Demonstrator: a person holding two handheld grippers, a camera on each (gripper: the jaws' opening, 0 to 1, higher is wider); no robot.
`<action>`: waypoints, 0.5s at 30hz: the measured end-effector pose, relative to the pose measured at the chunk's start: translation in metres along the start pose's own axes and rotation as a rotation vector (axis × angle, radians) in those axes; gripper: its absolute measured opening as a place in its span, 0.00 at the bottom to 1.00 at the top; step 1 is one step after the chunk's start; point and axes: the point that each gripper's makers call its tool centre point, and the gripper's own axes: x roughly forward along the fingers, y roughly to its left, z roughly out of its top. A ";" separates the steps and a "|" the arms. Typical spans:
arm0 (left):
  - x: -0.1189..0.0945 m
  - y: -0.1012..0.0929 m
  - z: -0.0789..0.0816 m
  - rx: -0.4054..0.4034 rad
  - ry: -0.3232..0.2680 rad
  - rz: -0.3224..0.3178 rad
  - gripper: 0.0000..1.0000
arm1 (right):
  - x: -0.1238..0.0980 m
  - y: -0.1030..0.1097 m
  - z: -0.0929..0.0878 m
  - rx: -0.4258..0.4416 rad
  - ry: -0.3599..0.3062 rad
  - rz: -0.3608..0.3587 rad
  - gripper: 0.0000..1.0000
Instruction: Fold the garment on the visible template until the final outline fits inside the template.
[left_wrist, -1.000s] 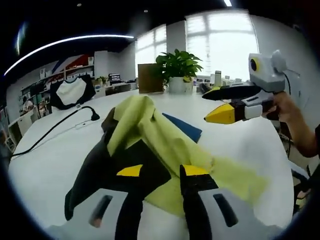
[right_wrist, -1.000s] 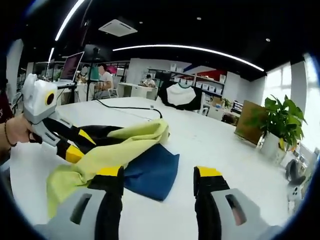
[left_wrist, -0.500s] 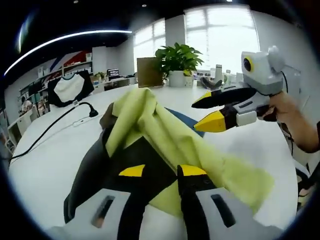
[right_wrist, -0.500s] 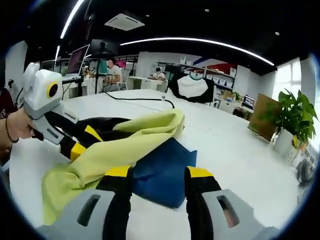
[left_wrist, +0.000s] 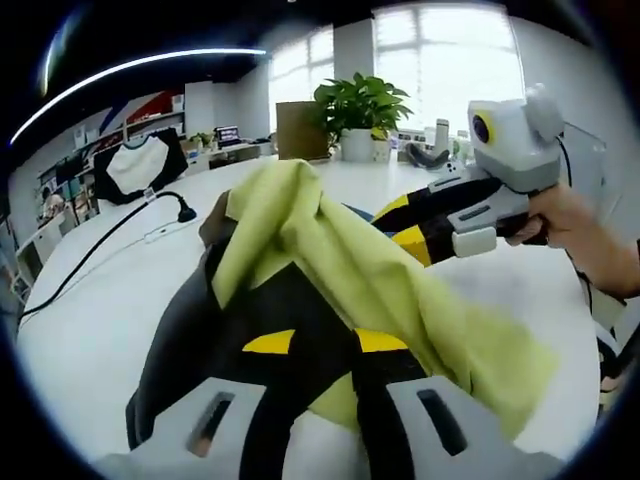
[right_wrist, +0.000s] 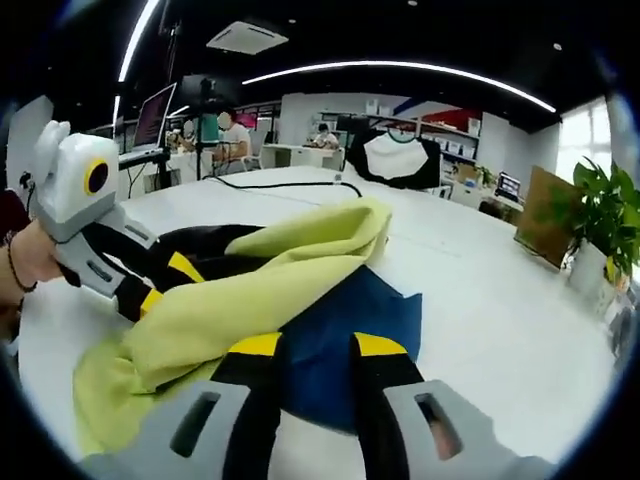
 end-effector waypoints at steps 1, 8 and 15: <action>0.000 0.000 0.000 -0.002 0.000 0.001 0.22 | 0.001 0.003 -0.004 0.026 0.016 0.013 0.21; 0.001 0.000 0.000 -0.030 0.014 -0.001 0.20 | 0.005 0.012 -0.004 0.033 0.023 0.050 0.16; 0.003 -0.004 0.001 0.058 0.022 0.032 0.06 | 0.011 0.020 -0.008 -0.117 0.009 0.102 0.06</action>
